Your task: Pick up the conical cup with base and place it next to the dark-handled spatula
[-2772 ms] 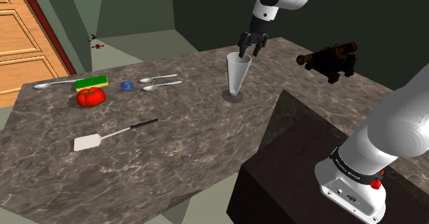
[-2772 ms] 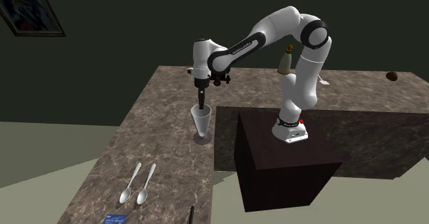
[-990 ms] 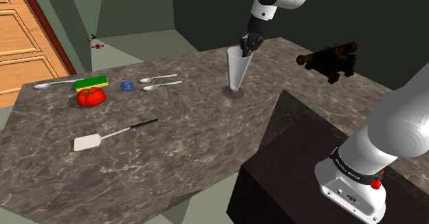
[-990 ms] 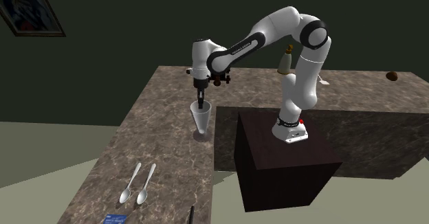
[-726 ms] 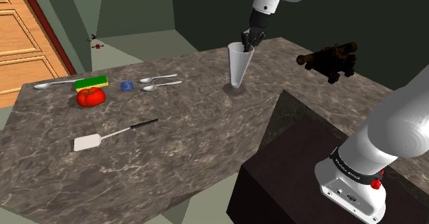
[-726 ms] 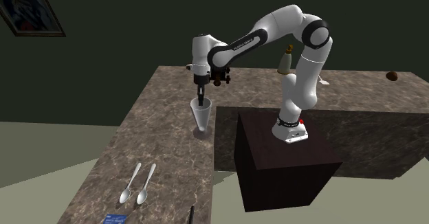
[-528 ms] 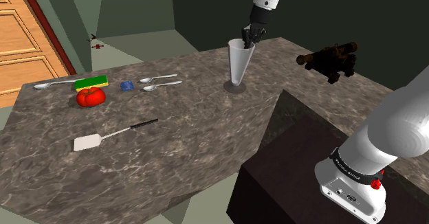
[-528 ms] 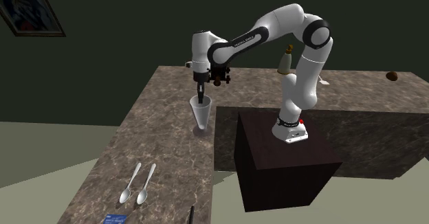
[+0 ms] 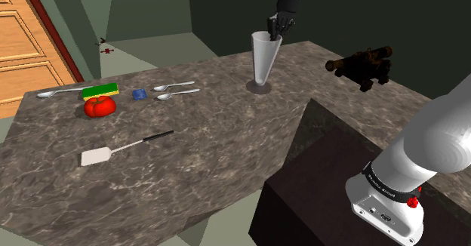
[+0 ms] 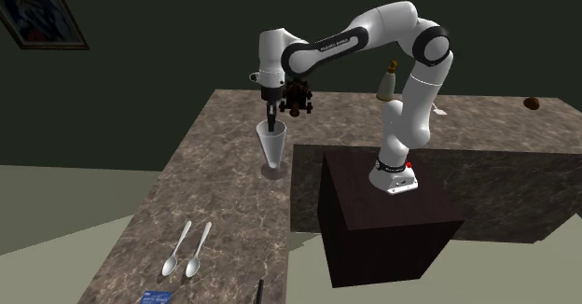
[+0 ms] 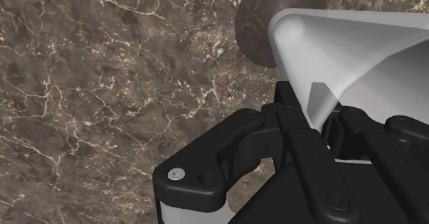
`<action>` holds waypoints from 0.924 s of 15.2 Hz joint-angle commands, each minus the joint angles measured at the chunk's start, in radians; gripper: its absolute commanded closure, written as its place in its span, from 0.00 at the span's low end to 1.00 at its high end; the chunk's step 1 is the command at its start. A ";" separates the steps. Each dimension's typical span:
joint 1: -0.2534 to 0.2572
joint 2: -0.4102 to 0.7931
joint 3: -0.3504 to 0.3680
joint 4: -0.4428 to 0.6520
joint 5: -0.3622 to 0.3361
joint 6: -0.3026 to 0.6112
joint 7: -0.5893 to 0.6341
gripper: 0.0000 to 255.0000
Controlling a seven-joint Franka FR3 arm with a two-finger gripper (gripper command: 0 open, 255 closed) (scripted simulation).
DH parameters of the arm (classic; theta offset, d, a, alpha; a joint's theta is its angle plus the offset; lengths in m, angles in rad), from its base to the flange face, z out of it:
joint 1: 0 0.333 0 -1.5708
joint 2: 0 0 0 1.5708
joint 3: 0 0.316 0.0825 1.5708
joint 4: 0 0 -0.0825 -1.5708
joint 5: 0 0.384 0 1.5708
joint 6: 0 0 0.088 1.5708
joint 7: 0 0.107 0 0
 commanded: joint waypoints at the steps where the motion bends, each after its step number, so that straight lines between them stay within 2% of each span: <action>1: 0.000 -0.004 0.000 0.024 -0.002 -0.027 0.005 1.00; 14: -0.001 -0.006 -0.002 0.196 -0.011 -0.199 0.033 1.00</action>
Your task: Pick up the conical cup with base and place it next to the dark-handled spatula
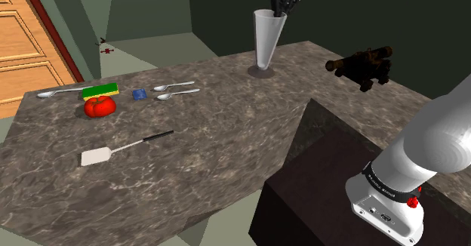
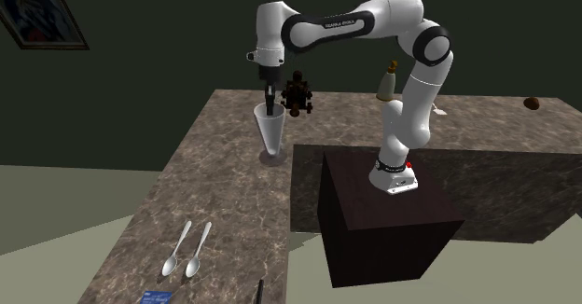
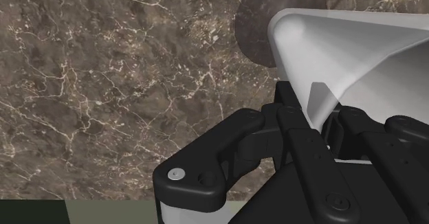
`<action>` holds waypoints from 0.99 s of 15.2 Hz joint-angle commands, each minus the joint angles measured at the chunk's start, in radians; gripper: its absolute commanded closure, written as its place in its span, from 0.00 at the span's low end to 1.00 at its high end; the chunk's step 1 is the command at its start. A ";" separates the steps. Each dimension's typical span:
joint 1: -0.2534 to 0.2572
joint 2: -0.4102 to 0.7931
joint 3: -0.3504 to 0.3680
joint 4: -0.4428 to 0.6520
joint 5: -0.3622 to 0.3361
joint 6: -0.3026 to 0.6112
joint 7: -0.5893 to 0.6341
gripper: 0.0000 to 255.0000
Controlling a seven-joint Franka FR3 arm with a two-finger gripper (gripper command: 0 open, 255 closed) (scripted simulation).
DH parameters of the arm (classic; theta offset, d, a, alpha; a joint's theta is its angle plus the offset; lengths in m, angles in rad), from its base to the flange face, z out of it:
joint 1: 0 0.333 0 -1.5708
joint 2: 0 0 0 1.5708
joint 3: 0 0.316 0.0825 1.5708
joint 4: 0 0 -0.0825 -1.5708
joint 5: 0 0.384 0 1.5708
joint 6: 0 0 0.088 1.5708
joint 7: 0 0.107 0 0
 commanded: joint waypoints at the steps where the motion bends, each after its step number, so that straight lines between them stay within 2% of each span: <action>1: -0.001 -0.002 -0.001 0.027 -0.001 -0.028 0.003 1.00; 15: -0.002 0.045 -0.006 0.269 0.001 -0.223 0.029 1.00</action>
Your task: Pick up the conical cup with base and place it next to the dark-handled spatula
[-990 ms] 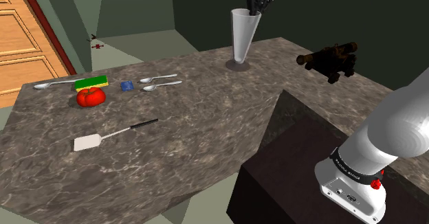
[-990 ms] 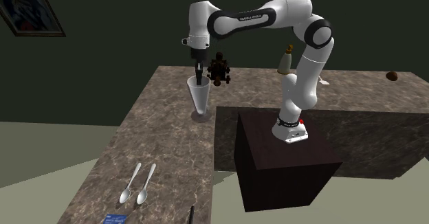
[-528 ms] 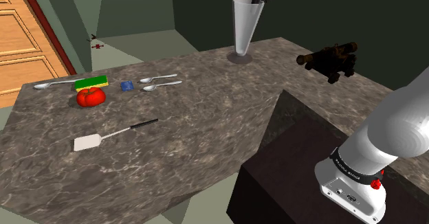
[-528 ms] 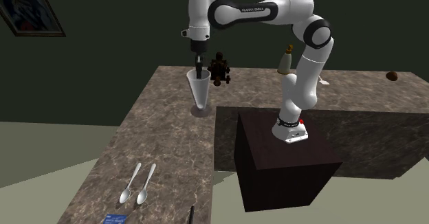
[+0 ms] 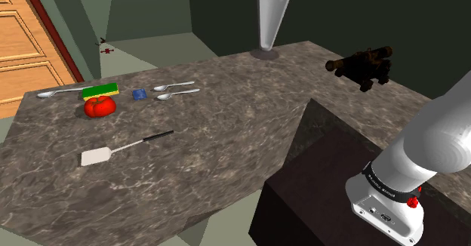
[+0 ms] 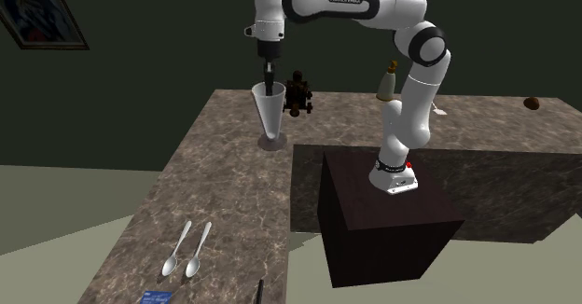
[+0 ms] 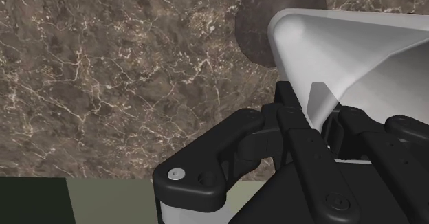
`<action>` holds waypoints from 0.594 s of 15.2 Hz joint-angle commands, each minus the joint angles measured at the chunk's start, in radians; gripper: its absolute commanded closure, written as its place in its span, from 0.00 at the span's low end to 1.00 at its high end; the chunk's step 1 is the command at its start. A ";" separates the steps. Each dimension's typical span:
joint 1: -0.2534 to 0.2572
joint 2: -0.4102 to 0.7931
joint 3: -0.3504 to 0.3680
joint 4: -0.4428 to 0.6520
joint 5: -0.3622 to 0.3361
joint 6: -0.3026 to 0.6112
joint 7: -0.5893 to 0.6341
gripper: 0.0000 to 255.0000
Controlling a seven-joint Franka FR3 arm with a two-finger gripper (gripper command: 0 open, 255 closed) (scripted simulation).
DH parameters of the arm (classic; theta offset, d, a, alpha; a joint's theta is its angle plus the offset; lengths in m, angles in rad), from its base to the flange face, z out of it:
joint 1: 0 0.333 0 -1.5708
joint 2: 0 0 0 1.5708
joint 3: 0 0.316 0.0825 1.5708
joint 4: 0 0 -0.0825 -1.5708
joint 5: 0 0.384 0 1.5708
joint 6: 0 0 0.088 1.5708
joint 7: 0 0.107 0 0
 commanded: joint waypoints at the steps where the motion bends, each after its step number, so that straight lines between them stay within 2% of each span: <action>1: -0.001 0.012 -0.001 0.046 0.001 -0.033 0.004 1.00; 5: -0.001 0.031 -0.003 0.113 0.004 -0.081 0.010 1.00; 9: 0.037 0.035 0.043 0.042 0.001 0.007 0.080 1.00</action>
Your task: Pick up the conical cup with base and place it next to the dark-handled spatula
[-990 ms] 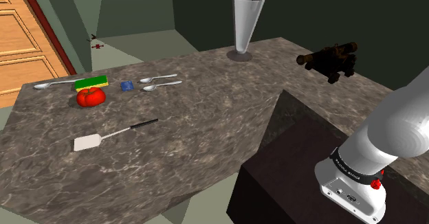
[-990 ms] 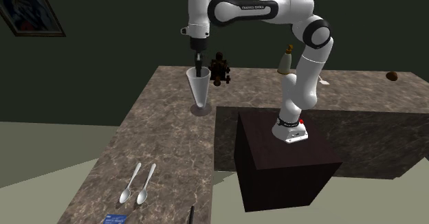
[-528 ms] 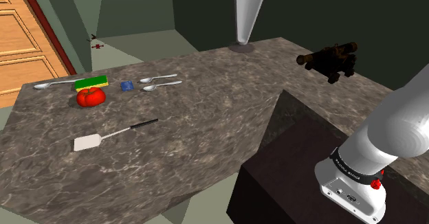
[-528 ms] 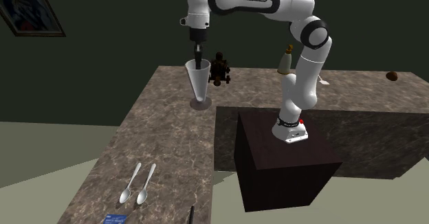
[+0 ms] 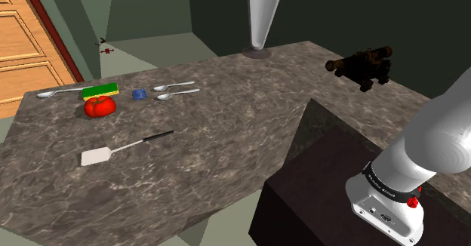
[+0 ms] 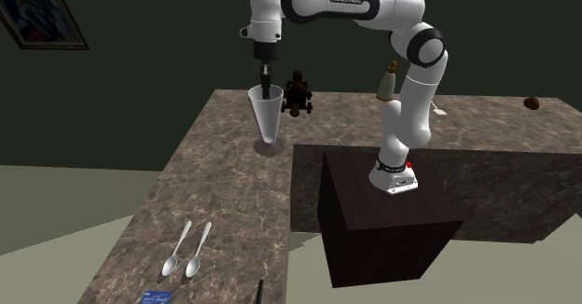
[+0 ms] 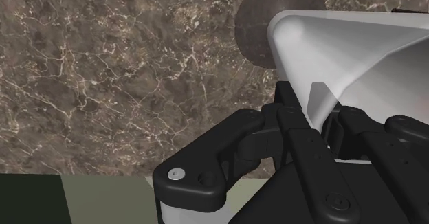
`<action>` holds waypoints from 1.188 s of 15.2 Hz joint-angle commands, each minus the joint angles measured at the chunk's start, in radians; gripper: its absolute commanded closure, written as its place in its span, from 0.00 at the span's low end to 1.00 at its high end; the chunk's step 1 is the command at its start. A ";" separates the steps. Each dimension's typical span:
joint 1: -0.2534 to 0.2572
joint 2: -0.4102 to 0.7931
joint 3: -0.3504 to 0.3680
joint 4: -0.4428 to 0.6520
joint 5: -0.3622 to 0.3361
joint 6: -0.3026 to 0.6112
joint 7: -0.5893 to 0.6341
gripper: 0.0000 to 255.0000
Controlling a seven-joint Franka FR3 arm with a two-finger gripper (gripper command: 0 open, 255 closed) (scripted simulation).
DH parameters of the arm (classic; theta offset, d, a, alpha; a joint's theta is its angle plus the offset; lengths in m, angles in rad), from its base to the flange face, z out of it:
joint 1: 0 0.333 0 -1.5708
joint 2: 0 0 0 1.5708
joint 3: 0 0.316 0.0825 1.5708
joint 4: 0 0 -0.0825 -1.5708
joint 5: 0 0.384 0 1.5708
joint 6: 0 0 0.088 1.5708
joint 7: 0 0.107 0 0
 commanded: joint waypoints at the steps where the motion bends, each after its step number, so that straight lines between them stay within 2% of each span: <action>1: 0.018 0.003 0.022 -0.027 -0.001 0.038 0.035 1.00; 10: 0.104 0.087 0.113 -0.088 -0.011 0.211 0.186 1.00; 18: 0.184 0.229 0.178 -0.048 -0.041 0.333 0.318 1.00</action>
